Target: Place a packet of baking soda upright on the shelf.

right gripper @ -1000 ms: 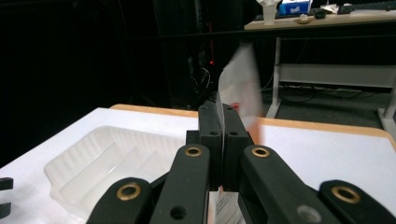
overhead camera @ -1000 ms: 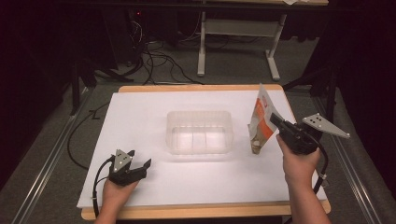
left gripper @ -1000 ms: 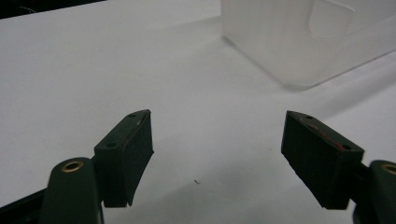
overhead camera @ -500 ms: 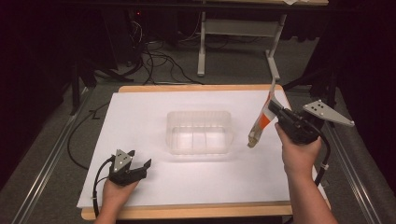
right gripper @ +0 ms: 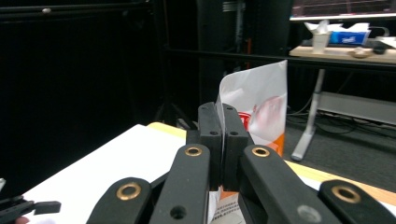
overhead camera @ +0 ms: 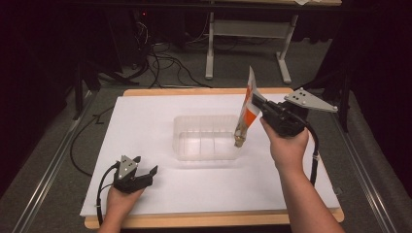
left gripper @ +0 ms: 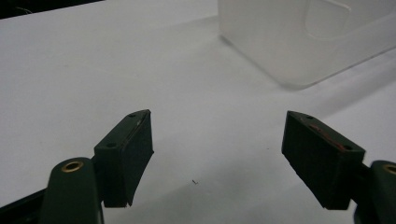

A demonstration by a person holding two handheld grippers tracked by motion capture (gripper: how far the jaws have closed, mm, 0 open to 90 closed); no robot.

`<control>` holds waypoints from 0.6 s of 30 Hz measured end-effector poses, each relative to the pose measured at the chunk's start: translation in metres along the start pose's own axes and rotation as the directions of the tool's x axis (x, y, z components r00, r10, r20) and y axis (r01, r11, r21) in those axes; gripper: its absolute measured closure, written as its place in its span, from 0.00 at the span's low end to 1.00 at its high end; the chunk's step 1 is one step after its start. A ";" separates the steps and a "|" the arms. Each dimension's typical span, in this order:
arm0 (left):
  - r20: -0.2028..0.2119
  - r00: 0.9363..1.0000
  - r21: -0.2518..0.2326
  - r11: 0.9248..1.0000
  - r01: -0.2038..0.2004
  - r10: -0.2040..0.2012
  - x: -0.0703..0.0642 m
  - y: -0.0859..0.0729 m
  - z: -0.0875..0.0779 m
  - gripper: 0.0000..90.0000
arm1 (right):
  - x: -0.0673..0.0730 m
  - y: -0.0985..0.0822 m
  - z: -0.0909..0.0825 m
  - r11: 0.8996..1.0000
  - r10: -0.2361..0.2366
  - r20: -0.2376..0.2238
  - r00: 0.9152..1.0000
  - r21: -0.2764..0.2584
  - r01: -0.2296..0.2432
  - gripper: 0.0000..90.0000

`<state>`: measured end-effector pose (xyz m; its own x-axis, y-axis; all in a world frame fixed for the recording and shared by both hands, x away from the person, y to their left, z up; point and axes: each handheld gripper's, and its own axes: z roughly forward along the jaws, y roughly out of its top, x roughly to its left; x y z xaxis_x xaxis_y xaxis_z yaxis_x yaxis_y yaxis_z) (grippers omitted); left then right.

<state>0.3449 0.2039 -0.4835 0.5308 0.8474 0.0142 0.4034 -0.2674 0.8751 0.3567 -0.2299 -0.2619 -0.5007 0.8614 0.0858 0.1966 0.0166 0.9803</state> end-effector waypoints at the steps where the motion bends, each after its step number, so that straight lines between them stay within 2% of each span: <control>1: 0.000 1.000 0.000 1.000 0.000 0.000 0.000 0.000 0.000 0.28 | 0.000 0.000 0.000 1.000 0.000 0.000 1.000 0.000 0.000 1.00; 4: 0.001 1.000 0.000 1.000 -0.004 0.004 0.000 0.000 0.000 0.28 | 0.012 -0.002 0.011 1.000 -0.008 -0.028 1.000 0.008 0.008 1.00; 10: 0.004 1.000 -0.004 1.000 -0.012 0.012 -0.001 0.000 -0.001 0.28 | 0.025 -0.005 0.025 1.000 -0.006 -0.054 0.999 0.016 0.007 1.00; 14: 0.005 1.000 -0.006 1.000 -0.010 0.010 -0.001 0.000 -0.001 0.27 | 0.039 -0.009 0.040 1.000 -0.016 -0.080 0.997 0.023 0.018 1.00; 18: 0.008 1.000 -0.015 1.000 -0.007 0.007 0.000 -0.001 -0.002 0.27 | 0.045 -0.012 0.046 0.999 -0.026 -0.089 0.996 0.025 0.029 1.00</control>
<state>0.3432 0.2045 -0.4833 0.5393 0.8419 0.0167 0.3885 -0.2664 0.8821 0.3703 -0.1677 -0.2775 -0.5790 0.8118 0.0755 0.2035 0.0542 0.9776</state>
